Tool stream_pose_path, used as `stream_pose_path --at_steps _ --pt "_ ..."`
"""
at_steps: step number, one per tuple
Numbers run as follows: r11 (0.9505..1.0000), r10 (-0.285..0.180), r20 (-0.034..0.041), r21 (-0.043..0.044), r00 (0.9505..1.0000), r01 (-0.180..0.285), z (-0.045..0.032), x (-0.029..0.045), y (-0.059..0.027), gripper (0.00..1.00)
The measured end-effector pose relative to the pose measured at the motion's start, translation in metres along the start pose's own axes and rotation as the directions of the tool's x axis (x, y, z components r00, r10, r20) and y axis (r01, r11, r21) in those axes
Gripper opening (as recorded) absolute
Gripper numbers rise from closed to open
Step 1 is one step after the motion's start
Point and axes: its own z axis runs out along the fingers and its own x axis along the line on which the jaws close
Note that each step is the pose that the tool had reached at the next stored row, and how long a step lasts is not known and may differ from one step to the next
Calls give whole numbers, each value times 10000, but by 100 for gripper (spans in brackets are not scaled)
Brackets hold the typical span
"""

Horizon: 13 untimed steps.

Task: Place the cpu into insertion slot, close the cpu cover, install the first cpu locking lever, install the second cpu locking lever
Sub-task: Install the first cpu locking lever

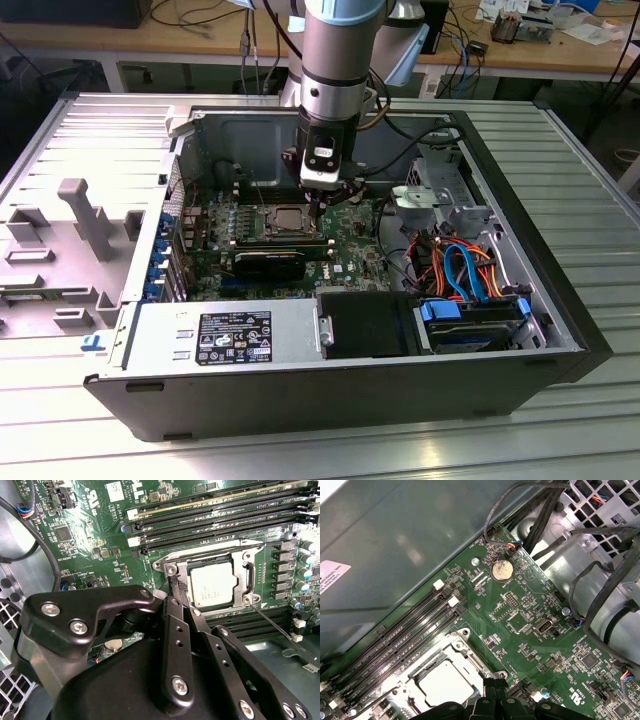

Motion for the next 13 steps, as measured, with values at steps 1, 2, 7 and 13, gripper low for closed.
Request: stream_pose_path --at_steps 1,2,7,13 --pt "10000 -8 1 0 10000 8 0 0 0 11" --pt "10000 -15 1 0 10000 15 0 0 0 11" --pt "10000 -57 3 1 10000 57 0 0 0 11" --pt "9999 -107 5 1 9999 107 0 0 0 11"
